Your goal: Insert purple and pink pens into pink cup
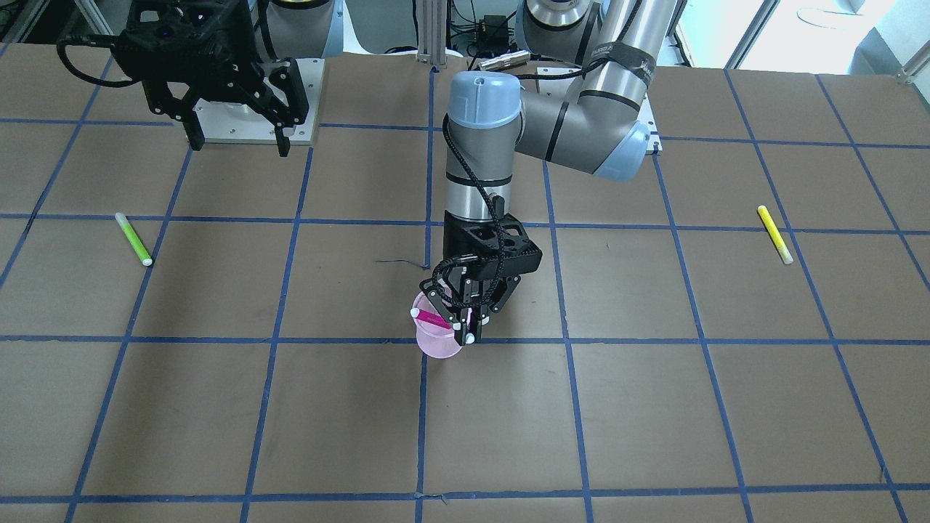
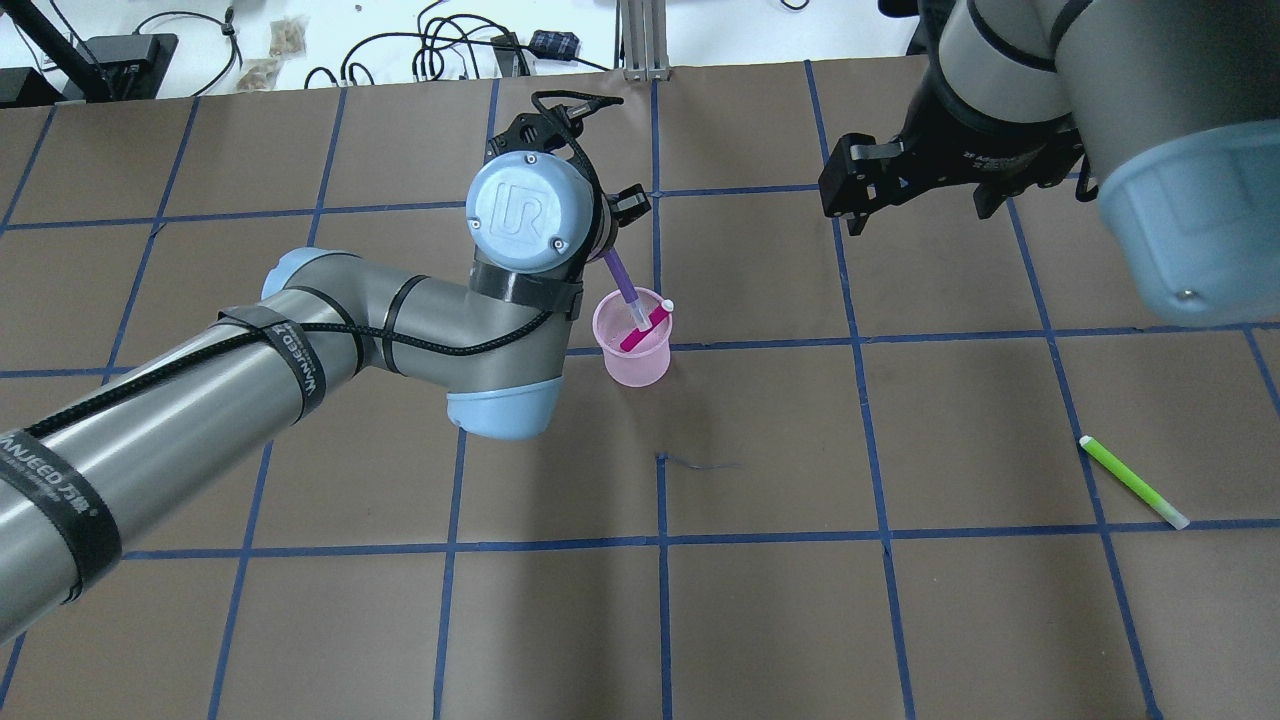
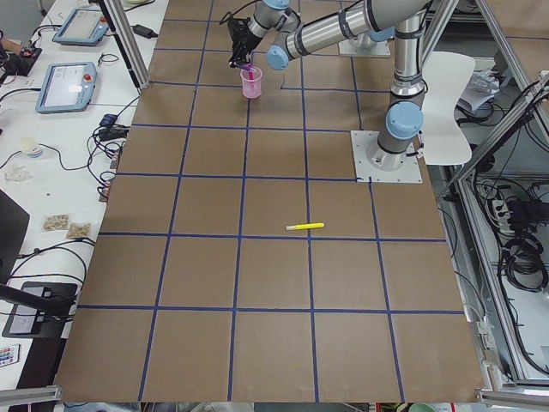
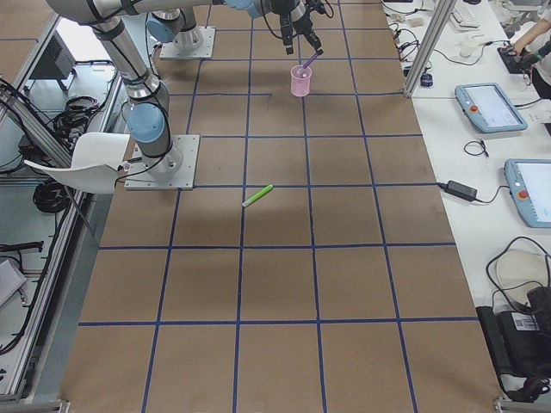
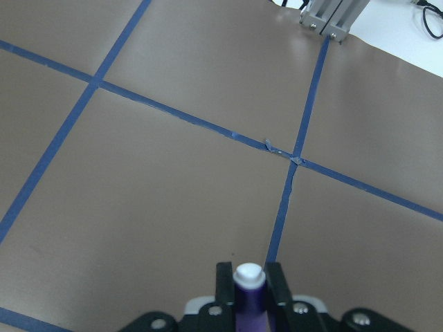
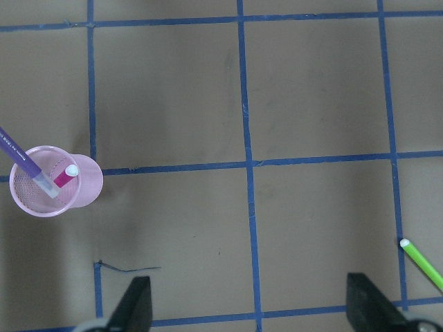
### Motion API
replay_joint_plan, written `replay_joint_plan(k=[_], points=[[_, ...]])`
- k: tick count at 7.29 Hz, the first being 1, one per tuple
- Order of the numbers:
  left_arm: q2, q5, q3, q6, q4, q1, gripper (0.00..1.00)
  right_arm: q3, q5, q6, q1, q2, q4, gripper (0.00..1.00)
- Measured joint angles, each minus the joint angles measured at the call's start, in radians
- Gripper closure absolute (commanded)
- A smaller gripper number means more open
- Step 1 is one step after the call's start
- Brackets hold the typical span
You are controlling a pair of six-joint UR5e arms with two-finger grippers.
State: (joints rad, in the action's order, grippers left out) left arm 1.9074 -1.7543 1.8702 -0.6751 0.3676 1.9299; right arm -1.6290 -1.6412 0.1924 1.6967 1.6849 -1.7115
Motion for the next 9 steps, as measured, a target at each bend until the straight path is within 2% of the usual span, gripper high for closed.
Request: replay_joint_plan(k=[2,7,8,9], points=[[0.002,-0.022,0.001,0.001,0.0,0.012,1.0,0.0,0.001,0.058,0.0,-0.001,0.002,0.0],[0.013,-0.062,0.006,-0.001,-0.007,0.024,1.0,0.0,0.007,0.054,0.001,0.0,0.012,0.0],[0.015,-0.068,0.017,-0.001,-0.025,0.025,0.95,0.0,0.005,0.054,0.001,0.0,0.013,0.0],[0.017,-0.07,0.033,-0.002,-0.066,0.026,0.8,-0.001,0.003,0.054,0.001,0.0,0.013,0.0]])
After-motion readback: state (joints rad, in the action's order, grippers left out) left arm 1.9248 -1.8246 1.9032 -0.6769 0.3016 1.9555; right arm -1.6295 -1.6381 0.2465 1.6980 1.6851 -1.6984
